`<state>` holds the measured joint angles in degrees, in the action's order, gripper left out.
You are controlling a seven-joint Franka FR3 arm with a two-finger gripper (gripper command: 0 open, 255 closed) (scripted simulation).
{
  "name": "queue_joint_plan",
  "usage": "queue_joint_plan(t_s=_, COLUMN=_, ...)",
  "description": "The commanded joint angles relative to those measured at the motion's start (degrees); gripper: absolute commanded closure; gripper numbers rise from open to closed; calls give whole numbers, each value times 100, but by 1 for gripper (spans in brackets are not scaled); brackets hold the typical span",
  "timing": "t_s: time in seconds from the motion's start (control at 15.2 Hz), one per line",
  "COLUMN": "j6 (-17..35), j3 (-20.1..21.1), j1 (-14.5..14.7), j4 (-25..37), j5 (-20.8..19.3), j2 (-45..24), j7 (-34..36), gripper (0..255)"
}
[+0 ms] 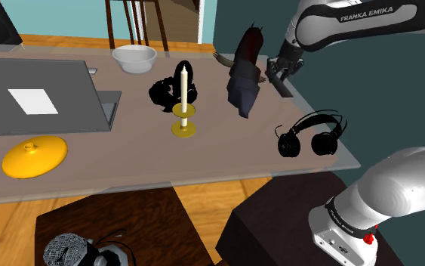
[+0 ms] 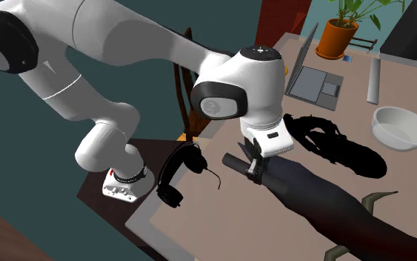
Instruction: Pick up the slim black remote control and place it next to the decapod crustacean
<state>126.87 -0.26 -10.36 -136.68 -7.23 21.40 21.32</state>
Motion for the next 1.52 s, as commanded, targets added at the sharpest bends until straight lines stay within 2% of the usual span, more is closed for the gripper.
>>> queue_joint_plan(t_s=0.0, j6=44, j3=111, j1=46, j4=370, j5=3, j2=-430, j7=164, gripper=255)
queue_joint_plan(t_s=0.59, j6=-238, j3=514, j1=278, j4=2389, j5=-165, j2=-2251, j7=856, gripper=255)
queue_joint_plan(t_s=1.06, j6=-827, j3=660, j1=568, j4=4450, j5=-389, j2=-3794, j7=1262, gripper=255)
queue_joint_plan(t_s=1.45, j6=-408, j3=640, j1=570, j4=4118, j5=-439, j2=-3886, j7=1339, gripper=255)
